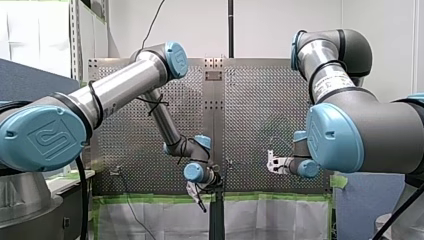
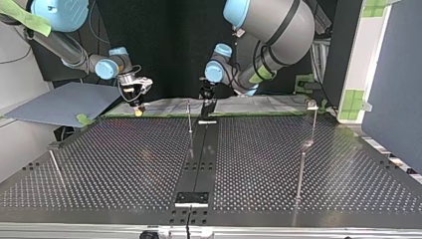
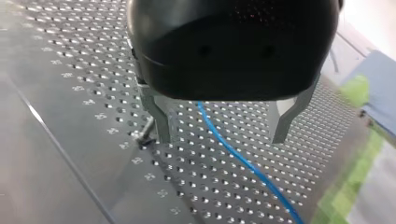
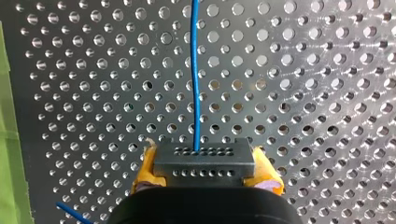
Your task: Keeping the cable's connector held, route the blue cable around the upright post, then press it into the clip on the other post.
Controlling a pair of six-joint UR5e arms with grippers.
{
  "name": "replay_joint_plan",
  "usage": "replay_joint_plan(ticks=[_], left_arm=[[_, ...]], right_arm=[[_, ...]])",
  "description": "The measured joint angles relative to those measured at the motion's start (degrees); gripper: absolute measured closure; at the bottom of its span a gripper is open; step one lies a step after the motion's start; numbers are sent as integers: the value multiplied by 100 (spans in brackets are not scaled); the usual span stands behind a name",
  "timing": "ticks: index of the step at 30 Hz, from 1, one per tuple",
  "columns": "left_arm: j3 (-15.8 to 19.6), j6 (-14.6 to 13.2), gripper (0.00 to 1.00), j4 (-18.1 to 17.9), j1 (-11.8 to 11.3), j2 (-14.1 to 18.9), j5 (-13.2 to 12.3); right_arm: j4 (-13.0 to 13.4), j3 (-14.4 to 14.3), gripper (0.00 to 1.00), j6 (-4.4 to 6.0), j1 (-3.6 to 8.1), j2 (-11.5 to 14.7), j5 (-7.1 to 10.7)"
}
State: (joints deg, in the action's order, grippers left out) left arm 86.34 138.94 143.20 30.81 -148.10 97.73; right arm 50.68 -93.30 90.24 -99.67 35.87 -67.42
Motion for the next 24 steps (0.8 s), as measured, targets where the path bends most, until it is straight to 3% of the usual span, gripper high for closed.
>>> replay_joint_plan(ticks=[15,19,24], left_arm=[[-409,664,0,22,-19,-104,-306],[-579,821,0,159,-35,-276,-276],[-734,855,0,60,-74,-514,-88]], right_arm=[[-32,0,100,-13,-17,1,0],[-41,0,100,-13,-20,2,0],[-41,0,100,-13,-27,2,0]])
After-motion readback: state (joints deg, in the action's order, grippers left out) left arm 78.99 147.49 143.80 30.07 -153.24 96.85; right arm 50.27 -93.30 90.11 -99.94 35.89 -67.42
